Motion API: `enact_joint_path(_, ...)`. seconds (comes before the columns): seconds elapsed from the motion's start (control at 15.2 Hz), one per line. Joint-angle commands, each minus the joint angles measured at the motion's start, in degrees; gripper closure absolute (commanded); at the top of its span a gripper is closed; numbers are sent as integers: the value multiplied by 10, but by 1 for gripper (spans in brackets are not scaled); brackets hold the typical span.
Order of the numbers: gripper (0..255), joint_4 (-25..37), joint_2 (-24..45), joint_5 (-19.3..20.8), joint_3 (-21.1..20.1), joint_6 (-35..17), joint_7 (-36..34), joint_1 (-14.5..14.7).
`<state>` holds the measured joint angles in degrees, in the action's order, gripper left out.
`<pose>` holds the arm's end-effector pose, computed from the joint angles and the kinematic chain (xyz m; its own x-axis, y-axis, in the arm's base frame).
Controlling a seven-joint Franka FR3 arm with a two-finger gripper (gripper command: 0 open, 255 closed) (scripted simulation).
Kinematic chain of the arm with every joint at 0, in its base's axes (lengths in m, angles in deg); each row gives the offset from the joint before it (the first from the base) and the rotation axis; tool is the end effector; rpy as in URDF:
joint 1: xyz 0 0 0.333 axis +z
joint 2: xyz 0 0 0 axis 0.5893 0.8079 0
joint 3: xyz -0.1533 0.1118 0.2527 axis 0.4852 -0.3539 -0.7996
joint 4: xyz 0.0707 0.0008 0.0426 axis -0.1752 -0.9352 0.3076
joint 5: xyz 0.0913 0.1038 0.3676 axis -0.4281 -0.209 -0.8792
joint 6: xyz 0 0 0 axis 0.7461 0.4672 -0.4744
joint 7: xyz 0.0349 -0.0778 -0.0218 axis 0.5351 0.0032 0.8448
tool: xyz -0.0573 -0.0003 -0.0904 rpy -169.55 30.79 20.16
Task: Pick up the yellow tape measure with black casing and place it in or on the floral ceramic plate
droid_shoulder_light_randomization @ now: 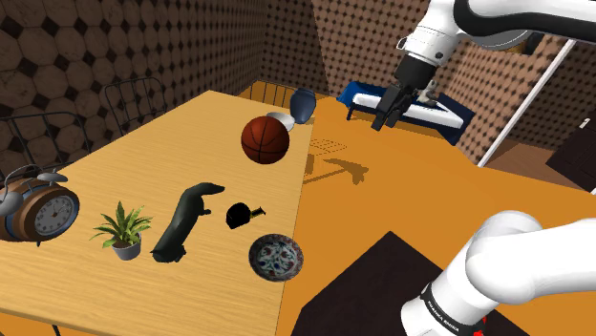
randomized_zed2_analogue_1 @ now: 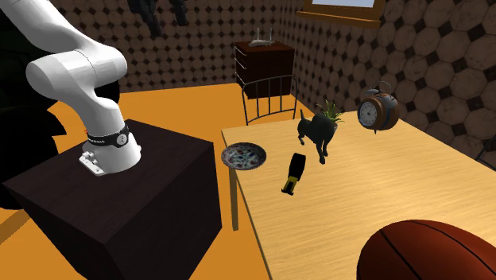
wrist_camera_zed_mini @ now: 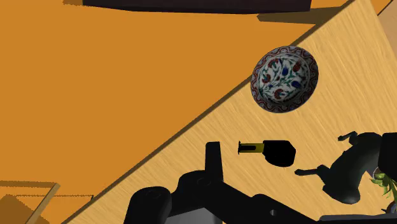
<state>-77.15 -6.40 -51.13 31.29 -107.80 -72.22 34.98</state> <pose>0.3235 0.0018 0.6099 0.9906 0.0889 0.1044 0.1003 -0.9889 -0.1095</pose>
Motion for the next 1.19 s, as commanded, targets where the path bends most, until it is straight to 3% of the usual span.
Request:
enact_joint_path(0.0, 0, 0, 0, 0, 0, 0, 0, 0)
enact_joint_path(0.53, 0, -2, 142, 19, 12, -124, 138, 43)
enact_joint_path(1.12, 0, 44, 322, 35, 8, -238, 277, 83)
